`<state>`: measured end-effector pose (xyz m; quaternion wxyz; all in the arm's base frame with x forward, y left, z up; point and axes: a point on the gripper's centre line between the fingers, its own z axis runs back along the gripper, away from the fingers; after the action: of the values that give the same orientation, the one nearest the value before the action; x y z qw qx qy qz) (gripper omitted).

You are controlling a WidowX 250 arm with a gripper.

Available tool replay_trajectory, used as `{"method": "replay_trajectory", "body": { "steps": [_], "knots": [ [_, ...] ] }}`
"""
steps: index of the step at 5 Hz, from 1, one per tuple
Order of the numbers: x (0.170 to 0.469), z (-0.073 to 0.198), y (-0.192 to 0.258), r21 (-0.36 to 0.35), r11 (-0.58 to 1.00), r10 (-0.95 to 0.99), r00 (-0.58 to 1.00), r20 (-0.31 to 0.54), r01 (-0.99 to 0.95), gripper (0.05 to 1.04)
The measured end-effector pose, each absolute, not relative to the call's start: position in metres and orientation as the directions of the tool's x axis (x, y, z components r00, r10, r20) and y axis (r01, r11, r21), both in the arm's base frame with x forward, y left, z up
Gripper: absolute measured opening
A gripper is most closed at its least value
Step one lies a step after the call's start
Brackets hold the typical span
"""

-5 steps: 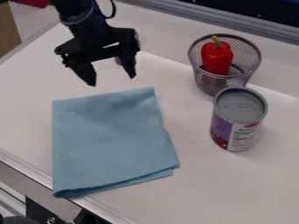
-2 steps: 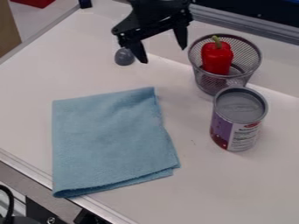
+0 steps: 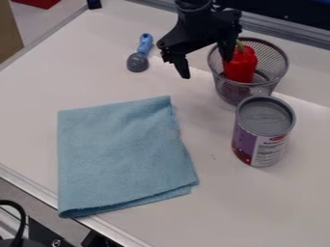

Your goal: Move the basket to the left side of the table

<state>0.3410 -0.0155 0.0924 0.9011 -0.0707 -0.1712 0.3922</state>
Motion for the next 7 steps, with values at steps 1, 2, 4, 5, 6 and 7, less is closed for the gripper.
{"method": "replay_trajectory", "body": {
  "steps": [1, 2, 4, 5, 6, 7],
  "knots": [
    [0.341, 0.084, -0.016, -0.238, 0.67, 0.742, 0.623, 0.249, -0.703, 1.0],
    [0.34, 0.073, -0.015, -0.21, 0.673, 0.738, 0.632, 0.236, -0.709, 1.0],
    [0.348, 0.061, -0.016, -0.182, 0.636, 0.77, 0.605, 0.202, -0.749, 0.705],
    [0.352, 0.06, -0.015, -0.193, 0.642, 0.766, 0.616, 0.183, -0.742, 0.407],
    [0.358, 0.063, -0.014, -0.217, 0.649, 0.761, 0.614, 0.21, -0.729, 0.164],
    [0.362, 0.062, -0.01, -0.241, 0.609, 0.792, 0.56, 0.244, -0.756, 0.065]
  ]
}}
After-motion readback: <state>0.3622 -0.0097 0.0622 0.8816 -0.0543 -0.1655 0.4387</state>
